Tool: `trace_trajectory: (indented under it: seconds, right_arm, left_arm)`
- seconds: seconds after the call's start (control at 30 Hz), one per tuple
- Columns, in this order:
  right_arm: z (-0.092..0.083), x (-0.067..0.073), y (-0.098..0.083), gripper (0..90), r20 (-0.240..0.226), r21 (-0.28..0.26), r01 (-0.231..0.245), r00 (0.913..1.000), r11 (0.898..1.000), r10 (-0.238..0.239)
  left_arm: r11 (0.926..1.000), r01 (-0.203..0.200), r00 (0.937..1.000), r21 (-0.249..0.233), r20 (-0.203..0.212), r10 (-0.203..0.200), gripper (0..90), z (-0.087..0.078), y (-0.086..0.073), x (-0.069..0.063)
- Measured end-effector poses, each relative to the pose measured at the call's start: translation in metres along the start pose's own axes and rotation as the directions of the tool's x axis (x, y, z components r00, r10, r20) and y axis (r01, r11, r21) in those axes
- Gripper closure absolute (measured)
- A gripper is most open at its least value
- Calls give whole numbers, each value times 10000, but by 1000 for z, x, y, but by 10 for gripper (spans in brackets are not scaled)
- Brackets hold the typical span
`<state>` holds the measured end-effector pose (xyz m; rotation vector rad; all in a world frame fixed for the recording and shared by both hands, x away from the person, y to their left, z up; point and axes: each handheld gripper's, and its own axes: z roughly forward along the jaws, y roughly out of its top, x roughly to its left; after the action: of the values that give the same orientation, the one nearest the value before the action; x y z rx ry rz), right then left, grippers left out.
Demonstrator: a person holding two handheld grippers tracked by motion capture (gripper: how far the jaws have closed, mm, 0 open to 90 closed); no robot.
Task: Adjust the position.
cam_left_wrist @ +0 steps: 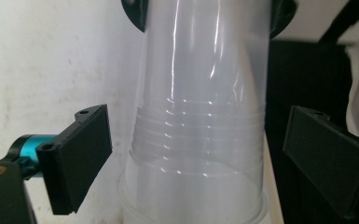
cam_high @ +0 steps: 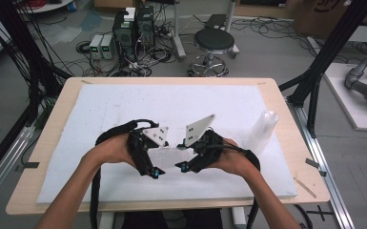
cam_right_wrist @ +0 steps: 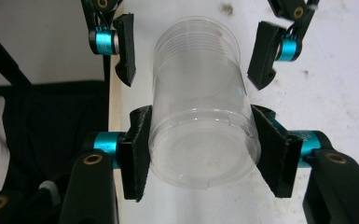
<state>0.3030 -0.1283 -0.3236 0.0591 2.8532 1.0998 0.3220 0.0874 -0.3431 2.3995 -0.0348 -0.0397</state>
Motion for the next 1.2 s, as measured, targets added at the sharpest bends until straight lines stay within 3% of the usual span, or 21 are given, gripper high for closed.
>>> trace_trajectory:
  seconds: [0.1, 0.17, 0.2, 0.3, 0.33, 0.37, 0.4, 0.43, 0.53, 0.57, 0.63, 0.7, 0.77, 0.83, 0.87, 0.9, 0.97, 1.07, 1.13, 1.2]
  right_arm:
    - [-6, -1, -9, 429, 33, -788, -255, 9997, 9966, 258]
    - [-10, -2, -17, 429, 38, -1438, -387, 9992, 9889, 397]
    - [-11, -3, -20, 429, 18, -1743, -500, 9987, 9834, 511]
    - [-15, -2, -31, 429, 50, -2560, -648, 9977, 9645, 683]
    - [-16, -2, -34, 429, -43, -2829, -742, 9971, 9563, 761]
    - [-16, -2, -38, 429, -127, -3105, -819, 9966, 9470, 820]
    - [-16, -2, -42, 429, -171, -3456, -893, 9959, 9341, 889]
    - [-15, -1, -45, 429, -200, -3624, -951, 9953, 9272, 942]
    - [-13, 0, -54, 429, -299, -4241, -1102, 9937, 8989, 1076]
    - [-11, 1, -57, 429, -347, -4434, -1127, 9935, 8892, 1086]
    - [-9, 1, -61, 429, -368, -4839, -1132, 9934, 8678, 1091]
    - [-8, 2, -65, 429, -421, -5112, -1139, 9933, 8519, 1075]
    - [-7, 3, -67, 429, -481, -5320, -1175, 9929, 8385, 1086]
    - [-7, 3, -70, 429, -548, -5527, -1236, 9922, 8242, 1121]
    - [-7, 2, -70, 429, -477, -5586, -1174, 9928, 8211, 1095]
    - [-7, 3, -71, 429, -525, -5590, -1207, 9925, 8203, 1102]
    - [-6, 2, -71, 429, -535, -5618, -1214, 9924, 8183, 1105]
    - [-6, 2, -72, 429, -533, -5651, -1217, 9924, 8160, 1112]
    - [-5, 3, -72, 429, -603, -5628, -1252, 9920, 8170, 1105]
    - [-5, 3, -72, 429, -596, -5649, -1221, 9924, 8161, 1072]
  left_arm:
    - [9911, 154, 9995, -1321, -252, -189, 73, -10, -10, -2]
    - [9781, 201, 9987, -2074, -411, -292, 74, -16, -17, -4]
    - [9681, 293, 9981, -2488, -451, -418, 73, -19, -21, -5]
    - [9222, 391, 9962, -3848, -574, -662, 69, -28, -32, -8]
    - [9004, 435, 9956, -4328, -565, -753, 69, -29, -35, -9]
    - [8713, 523, 9945, -4879, -541, -900, 69, -31, -40, -11]
    - [8611, 536, 9939, -5056, -565, -951, 60, -31, -42, -12]
    - [8466, 547, 9927, -5294, -625, -1033, 59, -31, -45, -13]
    - [8137, 613, 9917, -5780, -568, -1151, 59, -29, -52, -16]
    - [8078, 620, 9910, -5862, -599, -1196, 59, -28, -54, -16]
    - [7848, 657, 9900, -6163, -582, -1285, 59, -24, -58, -18]
    - [7712, 674, 9890, -6330, -594, -1352, 59, -21, -61, -18]
    - [7483, 812, 9877, -6584, -474, -1488, 58, -17, -65, -18]
    - [7348, 979, 9858, -6711, -360, -1641, 59, -13, -68, -18]
    - [7328, 986, 9856, -6732, -356, -1653, 59, -12, -69, -18]
    - [7266, 1025, 9848, -6794, -338, -1706, 59, -10, -70, -19]
    - [7231, 1066, 9844, -6825, -299, -1734, 59, -7, -71, -19]
    - [7112, 1129, 9837, -6938, -229, -1784, 59, -3, -72, -19]
    - [6979, 1188, 9829, -7063, -159, -1834, 59, 1, -71, -20]
    - [6918, 1142, 9835, -7130, -169, -1799, 59, 5, -71, -20]
